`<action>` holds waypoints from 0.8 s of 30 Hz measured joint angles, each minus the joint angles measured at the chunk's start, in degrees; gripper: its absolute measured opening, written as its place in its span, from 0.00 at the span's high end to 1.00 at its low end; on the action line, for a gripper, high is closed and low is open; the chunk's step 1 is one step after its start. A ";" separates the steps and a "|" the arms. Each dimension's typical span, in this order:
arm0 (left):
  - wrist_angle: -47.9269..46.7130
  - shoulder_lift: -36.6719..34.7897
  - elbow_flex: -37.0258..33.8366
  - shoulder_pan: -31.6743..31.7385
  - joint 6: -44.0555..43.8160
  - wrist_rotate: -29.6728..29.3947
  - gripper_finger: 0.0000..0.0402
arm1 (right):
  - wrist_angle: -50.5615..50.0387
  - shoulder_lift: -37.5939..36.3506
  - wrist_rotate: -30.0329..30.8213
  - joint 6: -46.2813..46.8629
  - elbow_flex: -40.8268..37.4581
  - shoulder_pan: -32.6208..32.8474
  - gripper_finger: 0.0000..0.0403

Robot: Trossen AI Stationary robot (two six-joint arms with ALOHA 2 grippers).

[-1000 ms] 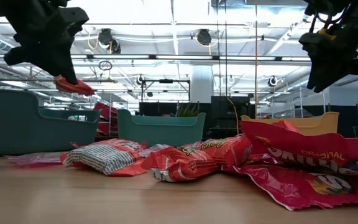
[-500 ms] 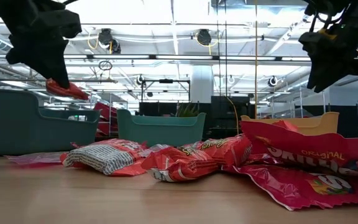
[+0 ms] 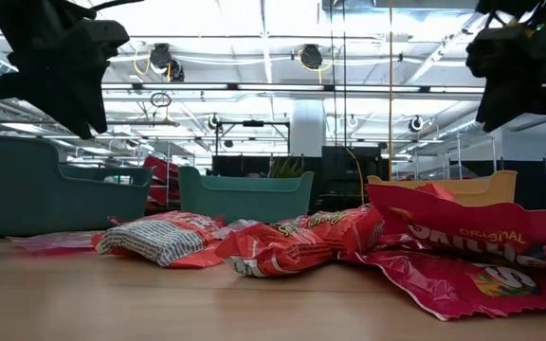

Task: Sort candy
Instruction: Put the orange chocolate into the blue bin

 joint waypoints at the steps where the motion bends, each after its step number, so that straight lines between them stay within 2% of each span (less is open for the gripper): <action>1: 1.01 0.00 0.00 0.00 0.04 0.44 0.63 | 0.00 -0.95 -0.91 -0.01 0.00 0.00 0.72; 10: 10.21 0.00 0.00 -0.02 0.06 0.91 0.62 | -0.04 -10.48 -1.81 0.37 0.00 0.00 0.72; 19: 15.65 0.00 0.00 -0.02 0.11 0.89 0.62 | -0.87 -11.91 -1.81 1.92 0.00 0.00 0.72; 22: 20.03 0.00 0.00 -0.02 0.70 -2.23 0.62 | -1.29 -11.91 -1.81 1.94 0.00 0.00 0.72; 24: 25.65 0.19 0.00 -0.02 4.78 -5.74 0.62 | -1.56 -11.91 -1.81 1.93 0.00 0.00 0.72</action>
